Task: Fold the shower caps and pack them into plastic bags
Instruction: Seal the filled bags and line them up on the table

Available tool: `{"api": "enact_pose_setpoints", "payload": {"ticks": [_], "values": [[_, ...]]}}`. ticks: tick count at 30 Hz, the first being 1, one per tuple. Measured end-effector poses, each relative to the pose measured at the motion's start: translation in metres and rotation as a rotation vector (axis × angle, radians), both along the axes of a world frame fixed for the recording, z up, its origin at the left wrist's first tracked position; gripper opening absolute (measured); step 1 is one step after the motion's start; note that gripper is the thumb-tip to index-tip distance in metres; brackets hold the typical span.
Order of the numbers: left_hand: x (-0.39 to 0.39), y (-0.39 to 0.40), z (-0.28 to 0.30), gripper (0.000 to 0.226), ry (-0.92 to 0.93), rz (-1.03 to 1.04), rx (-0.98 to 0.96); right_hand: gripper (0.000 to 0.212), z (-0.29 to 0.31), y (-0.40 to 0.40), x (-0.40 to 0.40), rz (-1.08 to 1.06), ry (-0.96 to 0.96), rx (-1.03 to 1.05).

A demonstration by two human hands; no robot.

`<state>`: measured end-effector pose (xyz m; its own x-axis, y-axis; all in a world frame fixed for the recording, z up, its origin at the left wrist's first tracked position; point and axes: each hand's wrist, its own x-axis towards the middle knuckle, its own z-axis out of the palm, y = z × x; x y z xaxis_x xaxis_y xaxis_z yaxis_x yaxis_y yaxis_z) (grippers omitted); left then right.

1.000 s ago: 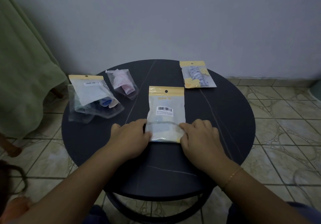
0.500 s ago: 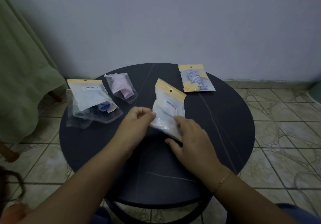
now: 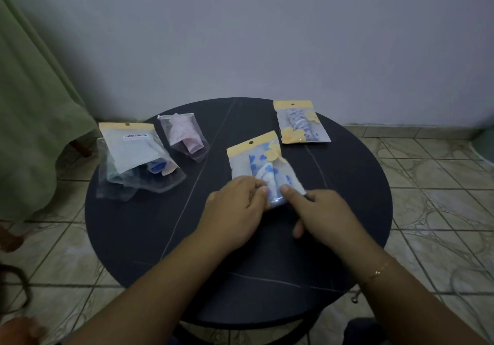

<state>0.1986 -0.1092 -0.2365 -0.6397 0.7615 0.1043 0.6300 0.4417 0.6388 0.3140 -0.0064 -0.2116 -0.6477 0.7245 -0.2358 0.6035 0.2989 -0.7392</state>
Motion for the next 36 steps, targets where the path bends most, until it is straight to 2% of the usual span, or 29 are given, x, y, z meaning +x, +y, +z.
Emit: {"api": "enact_pose_setpoints", "payload": {"ticks": [1,3,6,9,12,16,22,27,29,32,33,34,36], "values": [[-0.001,0.001,0.0,0.025,0.058,0.028,-0.033,0.051,0.003,0.005,0.002,-0.016,-0.066,0.1],[-0.002,0.004,-0.002,0.028,0.174,0.083,-0.058,0.048,0.007,0.014,0.003,-0.068,-0.113,0.302],[-0.006,0.015,-0.006,0.027,0.317,0.139,0.006,0.026,0.004,0.022,-0.011,-0.051,0.024,0.494],[-0.013,0.026,-0.01,0.039,0.374,0.126,-0.007,0.036,-0.012,0.025,-0.04,0.132,0.073,0.628],[-0.017,0.032,-0.017,0.055,0.311,0.023,-0.198,0.05,-0.027,0.018,-0.06,0.318,0.008,0.559],[-0.02,0.035,-0.024,0.066,0.249,-0.053,-0.388,0.055,-0.043,0.024,-0.064,0.379,-0.138,0.391],[-0.024,0.038,-0.026,0.069,0.237,-0.07,-0.48,0.055,-0.047,0.027,-0.066,0.393,-0.222,0.374],[-0.028,0.04,-0.029,0.068,0.24,-0.058,-0.465,0.055,-0.046,0.032,-0.071,0.41,-0.239,0.358],[-0.028,0.041,-0.031,0.059,0.264,0.014,-0.303,0.054,-0.046,0.036,-0.074,0.413,-0.191,0.349],[-0.025,0.042,-0.025,0.046,0.498,0.059,0.044,0.05,-0.044,0.047,-0.081,0.344,0.017,0.279],[-0.025,0.042,-0.022,0.038,0.549,0.042,0.082,0.047,-0.043,0.051,-0.083,0.285,0.108,0.261],[-0.024,0.041,-0.018,0.036,0.524,0.008,0.046,0.042,-0.041,0.056,-0.084,0.218,0.191,0.274],[-0.026,0.041,-0.014,0.047,0.421,-0.038,-0.11,0.032,-0.039,0.069,-0.087,0.096,0.281,0.399]]}}
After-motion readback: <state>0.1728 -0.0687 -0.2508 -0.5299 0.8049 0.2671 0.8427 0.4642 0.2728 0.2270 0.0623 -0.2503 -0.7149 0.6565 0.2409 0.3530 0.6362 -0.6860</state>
